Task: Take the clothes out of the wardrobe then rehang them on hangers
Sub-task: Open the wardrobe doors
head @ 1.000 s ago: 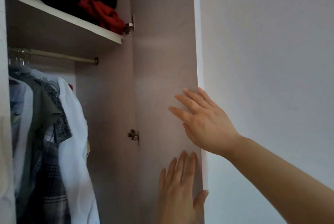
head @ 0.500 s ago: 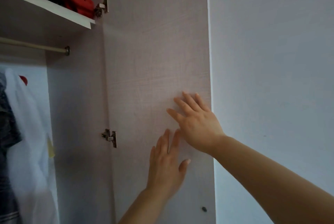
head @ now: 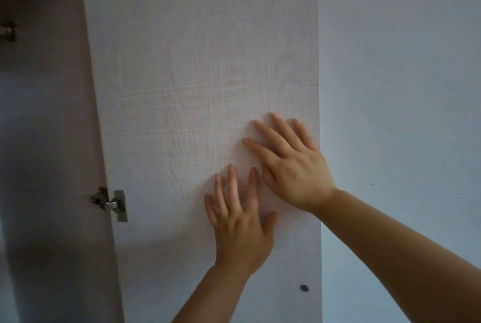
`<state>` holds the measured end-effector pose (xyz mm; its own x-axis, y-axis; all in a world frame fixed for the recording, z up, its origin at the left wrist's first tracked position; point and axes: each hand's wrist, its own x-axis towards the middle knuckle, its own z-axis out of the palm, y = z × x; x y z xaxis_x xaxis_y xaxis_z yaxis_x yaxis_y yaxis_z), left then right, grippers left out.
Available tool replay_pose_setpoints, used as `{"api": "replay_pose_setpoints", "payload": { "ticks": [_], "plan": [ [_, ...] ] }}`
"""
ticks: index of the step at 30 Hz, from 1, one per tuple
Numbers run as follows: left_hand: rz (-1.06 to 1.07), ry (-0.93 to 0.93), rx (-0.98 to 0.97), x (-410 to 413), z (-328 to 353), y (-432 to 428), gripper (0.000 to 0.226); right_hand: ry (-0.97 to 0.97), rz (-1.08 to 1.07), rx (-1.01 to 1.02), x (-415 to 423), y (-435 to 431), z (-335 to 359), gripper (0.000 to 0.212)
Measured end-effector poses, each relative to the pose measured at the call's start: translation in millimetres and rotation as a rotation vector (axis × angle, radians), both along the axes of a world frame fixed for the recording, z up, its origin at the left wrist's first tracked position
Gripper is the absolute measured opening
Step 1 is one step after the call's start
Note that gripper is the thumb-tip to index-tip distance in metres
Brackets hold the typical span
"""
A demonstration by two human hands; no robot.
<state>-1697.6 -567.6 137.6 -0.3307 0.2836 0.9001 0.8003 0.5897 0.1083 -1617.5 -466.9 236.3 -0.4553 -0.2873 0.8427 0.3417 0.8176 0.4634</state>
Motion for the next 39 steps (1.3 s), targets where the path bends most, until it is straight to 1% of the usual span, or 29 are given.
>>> {"api": "replay_pose_setpoints", "payload": {
  "ticks": [4, 8, 12, 15, 18, 20, 23, 26, 29, 33, 37, 39],
  "plan": [
    [-0.019, 0.045, 0.024, -3, -1, -3, 0.078, 0.060, 0.027, 0.040, -3, 0, -2, 0.045],
    [-0.001, 0.029, -0.004, 0, 4, -12, 0.078, 0.097, 0.084, 0.001, -5, -4, -4, 0.043],
    [0.046, 0.011, -0.031, 2, 11, -39, 0.071, 0.152, 0.234, -0.075, -2, -14, -5, 0.039],
    [0.154, -0.041, -0.018, 5, 12, -72, 0.066, 0.160, 0.413, -0.149, 2, -23, -8, 0.040],
    [0.293, -0.094, -0.013, 20, 7, -107, 0.065, 0.076, 0.610, -0.257, 2, -41, -16, 0.041],
    [0.396, -0.118, -0.015, 36, 4, -134, 0.063, 0.010, 0.743, -0.371, 0, -60, -23, 0.042],
    [0.560, -0.127, -0.059, 61, 2, -179, 0.059, -0.136, 0.948, -0.549, -3, -101, -31, 0.048],
    [0.732, -0.140, -0.088, 87, 2, -230, 0.054, -0.290, 1.110, -0.661, -7, -151, -43, 0.047],
    [0.883, -0.145, -0.099, 112, 5, -281, 0.053, -0.414, 1.196, -0.720, -7, -203, -52, 0.039],
    [1.043, -0.122, -0.109, 134, 7, -349, 0.054, -0.544, 1.331, -0.723, -5, -272, -55, 0.042],
    [1.148, -0.076, -0.134, 138, 13, -406, 0.054, -0.650, 1.461, -0.814, -9, -339, -50, 0.042],
    [1.181, -0.069, -0.157, 133, 17, -432, 0.056, -0.691, 1.507, -0.896, -13, -370, -48, 0.041]
  ]
}}
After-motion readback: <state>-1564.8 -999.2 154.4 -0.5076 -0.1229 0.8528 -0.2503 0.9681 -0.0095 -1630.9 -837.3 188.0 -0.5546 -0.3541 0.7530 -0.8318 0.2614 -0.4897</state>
